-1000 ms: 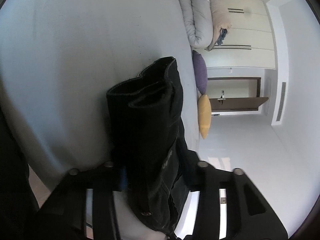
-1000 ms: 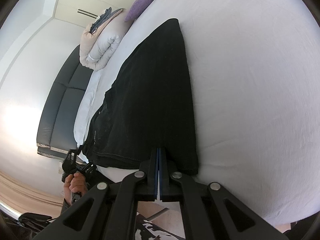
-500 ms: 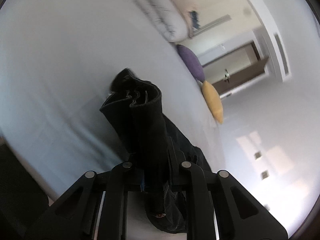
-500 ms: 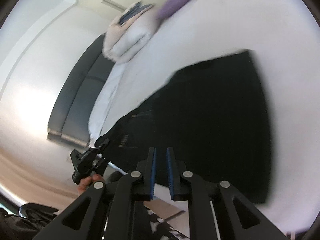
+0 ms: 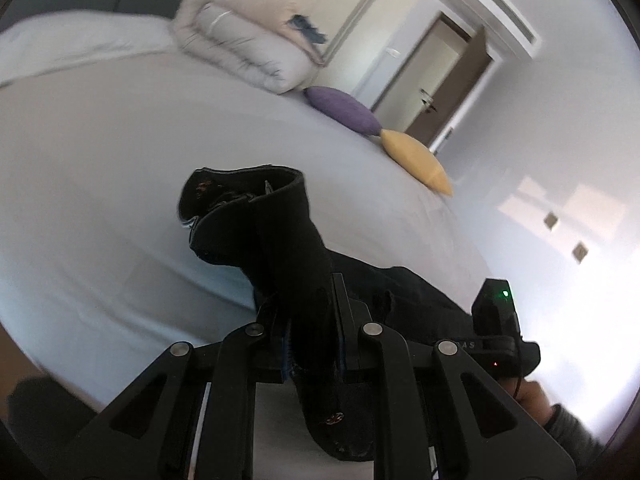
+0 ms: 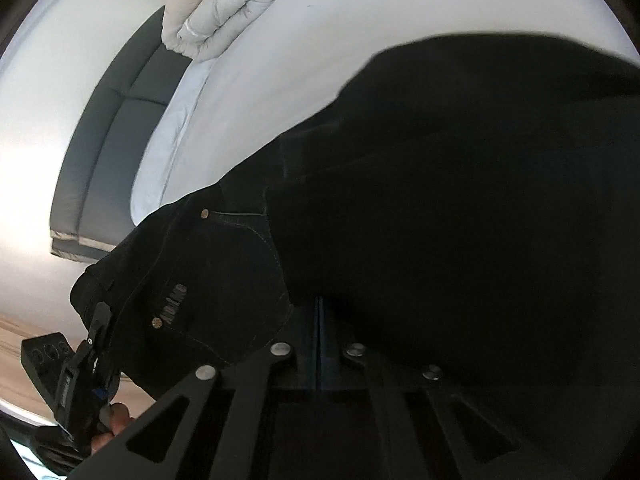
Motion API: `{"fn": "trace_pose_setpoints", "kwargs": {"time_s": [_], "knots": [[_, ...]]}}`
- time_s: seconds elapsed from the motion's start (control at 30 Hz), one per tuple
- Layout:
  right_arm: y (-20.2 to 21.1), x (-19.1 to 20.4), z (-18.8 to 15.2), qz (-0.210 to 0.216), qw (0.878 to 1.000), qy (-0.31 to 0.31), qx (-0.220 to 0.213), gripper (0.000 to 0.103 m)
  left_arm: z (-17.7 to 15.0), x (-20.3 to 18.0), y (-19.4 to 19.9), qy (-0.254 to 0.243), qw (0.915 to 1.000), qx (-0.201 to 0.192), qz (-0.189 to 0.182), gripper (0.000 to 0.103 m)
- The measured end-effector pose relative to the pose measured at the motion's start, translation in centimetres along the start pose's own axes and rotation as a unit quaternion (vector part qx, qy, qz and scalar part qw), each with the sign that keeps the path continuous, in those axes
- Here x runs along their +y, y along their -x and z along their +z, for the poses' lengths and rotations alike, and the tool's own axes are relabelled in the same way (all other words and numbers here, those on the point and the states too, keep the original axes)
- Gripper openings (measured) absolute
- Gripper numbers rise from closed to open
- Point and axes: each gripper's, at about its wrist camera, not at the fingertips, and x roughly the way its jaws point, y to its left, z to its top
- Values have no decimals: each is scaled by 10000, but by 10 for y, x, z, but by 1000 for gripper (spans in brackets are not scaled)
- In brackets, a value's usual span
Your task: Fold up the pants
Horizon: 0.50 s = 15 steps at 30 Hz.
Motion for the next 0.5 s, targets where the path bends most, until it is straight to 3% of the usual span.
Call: {"fn": "trace_pose_setpoints", "kwargs": {"time_s": [0.2,0.33,0.37,0.43,0.5], "knots": [[-9,6,-10,-416,9985,325,-122,0,-5,-65,-16,-1028,9945,94,-157,14],[4,-7,-11,243,9996,63,-155,2,-17,-113,-32,-1799,9830,297,-236,14],[14,-15,-11,462,9986,-180,-161,6,-23,-124,-35,-1986,9792,342,-240,14],[43,-32,-11,1082,9917,-508,-469,47,-38,-146,-38,-2361,9704,435,-253,14],[69,-44,-12,1536,9827,-668,-785,69,-54,-165,-44,-2666,9619,535,-287,14]]}}
